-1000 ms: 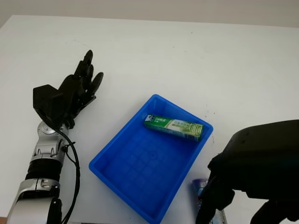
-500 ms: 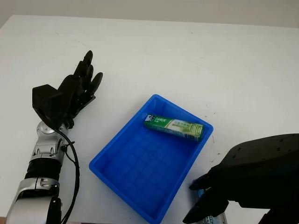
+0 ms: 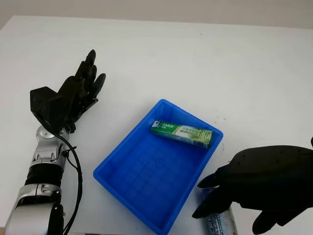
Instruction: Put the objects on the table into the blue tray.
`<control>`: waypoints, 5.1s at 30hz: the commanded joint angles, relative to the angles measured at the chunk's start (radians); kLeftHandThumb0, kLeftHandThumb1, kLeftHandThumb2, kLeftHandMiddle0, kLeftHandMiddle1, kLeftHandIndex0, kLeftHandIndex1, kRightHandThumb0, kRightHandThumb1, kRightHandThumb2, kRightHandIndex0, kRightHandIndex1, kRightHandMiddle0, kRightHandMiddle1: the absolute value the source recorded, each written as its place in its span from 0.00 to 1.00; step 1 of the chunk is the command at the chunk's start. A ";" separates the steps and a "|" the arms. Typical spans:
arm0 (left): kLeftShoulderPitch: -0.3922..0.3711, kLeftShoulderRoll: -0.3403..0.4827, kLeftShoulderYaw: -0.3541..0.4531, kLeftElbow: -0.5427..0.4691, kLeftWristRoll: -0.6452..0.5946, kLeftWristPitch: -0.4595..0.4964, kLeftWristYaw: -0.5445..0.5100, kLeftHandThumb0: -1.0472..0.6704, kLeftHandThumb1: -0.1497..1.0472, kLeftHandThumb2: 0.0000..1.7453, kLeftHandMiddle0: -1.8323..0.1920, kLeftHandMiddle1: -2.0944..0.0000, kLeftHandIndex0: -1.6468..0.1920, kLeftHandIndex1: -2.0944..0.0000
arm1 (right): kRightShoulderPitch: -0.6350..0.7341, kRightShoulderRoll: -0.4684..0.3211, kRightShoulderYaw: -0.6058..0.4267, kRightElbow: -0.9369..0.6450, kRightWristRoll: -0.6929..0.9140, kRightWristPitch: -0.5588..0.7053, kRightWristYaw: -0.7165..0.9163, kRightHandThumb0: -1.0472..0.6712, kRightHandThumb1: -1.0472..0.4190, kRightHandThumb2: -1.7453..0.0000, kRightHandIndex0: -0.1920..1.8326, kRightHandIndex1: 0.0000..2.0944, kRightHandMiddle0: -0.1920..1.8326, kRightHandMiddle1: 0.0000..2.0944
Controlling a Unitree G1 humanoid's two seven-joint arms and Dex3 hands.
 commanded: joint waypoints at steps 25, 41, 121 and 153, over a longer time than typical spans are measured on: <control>0.004 0.015 0.016 -0.007 -0.019 0.009 -0.006 0.21 1.00 0.24 0.99 0.98 0.95 0.97 | 0.291 0.398 0.150 0.097 -0.490 -0.462 -0.075 0.55 0.14 0.97 0.57 0.11 0.55 0.04; 0.009 0.023 0.022 -0.024 -0.035 0.027 -0.026 0.24 1.00 0.23 1.00 0.98 0.96 0.98 | 0.247 0.483 0.187 0.137 -0.652 -0.492 -0.003 0.35 0.16 0.97 0.39 0.98 0.39 0.89; 0.069 -0.036 -0.009 -0.115 -0.013 0.114 0.077 0.20 1.00 0.17 0.96 0.97 0.92 0.97 | -0.430 1.058 0.064 0.980 -0.298 -0.656 -0.629 0.30 0.00 0.92 0.04 0.29 0.00 0.41; 0.077 -0.014 -0.003 -0.100 0.014 0.087 0.071 0.20 1.00 0.18 0.96 0.97 0.92 0.97 | -0.346 1.246 -0.268 0.921 0.057 -0.205 -0.994 0.20 0.00 0.62 0.00 0.00 0.00 0.00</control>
